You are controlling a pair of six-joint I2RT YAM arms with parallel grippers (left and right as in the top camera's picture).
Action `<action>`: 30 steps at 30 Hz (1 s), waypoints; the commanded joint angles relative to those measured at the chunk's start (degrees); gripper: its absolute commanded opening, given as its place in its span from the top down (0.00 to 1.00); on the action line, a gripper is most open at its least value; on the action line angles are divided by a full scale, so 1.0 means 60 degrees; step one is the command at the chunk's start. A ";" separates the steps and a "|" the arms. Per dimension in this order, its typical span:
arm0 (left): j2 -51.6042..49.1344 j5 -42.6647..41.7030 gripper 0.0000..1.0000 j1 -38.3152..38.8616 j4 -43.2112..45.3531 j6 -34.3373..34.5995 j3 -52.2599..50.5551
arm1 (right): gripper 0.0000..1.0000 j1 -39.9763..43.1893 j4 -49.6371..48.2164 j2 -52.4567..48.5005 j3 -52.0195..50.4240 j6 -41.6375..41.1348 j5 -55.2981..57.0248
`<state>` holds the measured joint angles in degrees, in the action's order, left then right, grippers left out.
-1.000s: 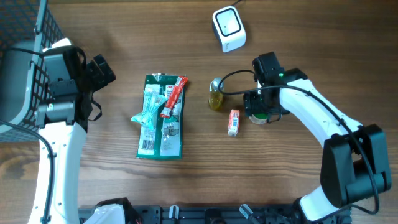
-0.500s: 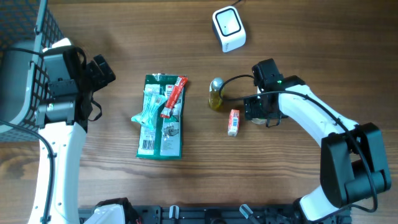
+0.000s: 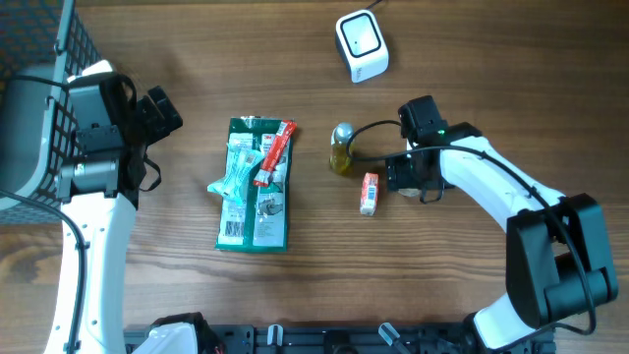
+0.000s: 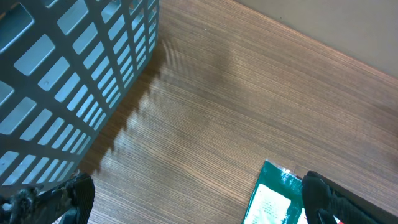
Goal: Scan the item barcode
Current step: 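Close the right gripper on the jar and lift it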
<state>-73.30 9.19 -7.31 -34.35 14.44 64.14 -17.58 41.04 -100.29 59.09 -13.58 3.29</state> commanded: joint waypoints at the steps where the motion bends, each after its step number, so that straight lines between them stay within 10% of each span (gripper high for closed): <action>1: -0.0036 0.0087 0.00 -0.0062 0.0029 -0.0117 0.0073 | 0.18 0.0033 -0.0138 -0.0146 -0.0113 -0.0091 0.0197; 20: -0.0036 0.0087 0.00 -0.0062 0.0033 -0.0117 0.0073 | 0.22 0.0033 -0.0550 -0.0146 -0.0109 -0.0091 0.0200; 30: -0.0036 0.0087 0.00 -0.0062 0.0029 -0.0117 0.0073 | 0.42 0.0608 0.0437 0.0215 0.0328 -0.0342 -0.0229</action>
<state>-73.30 9.19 -7.31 -34.37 14.44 64.14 -16.82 40.73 -100.27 59.27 -14.31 3.42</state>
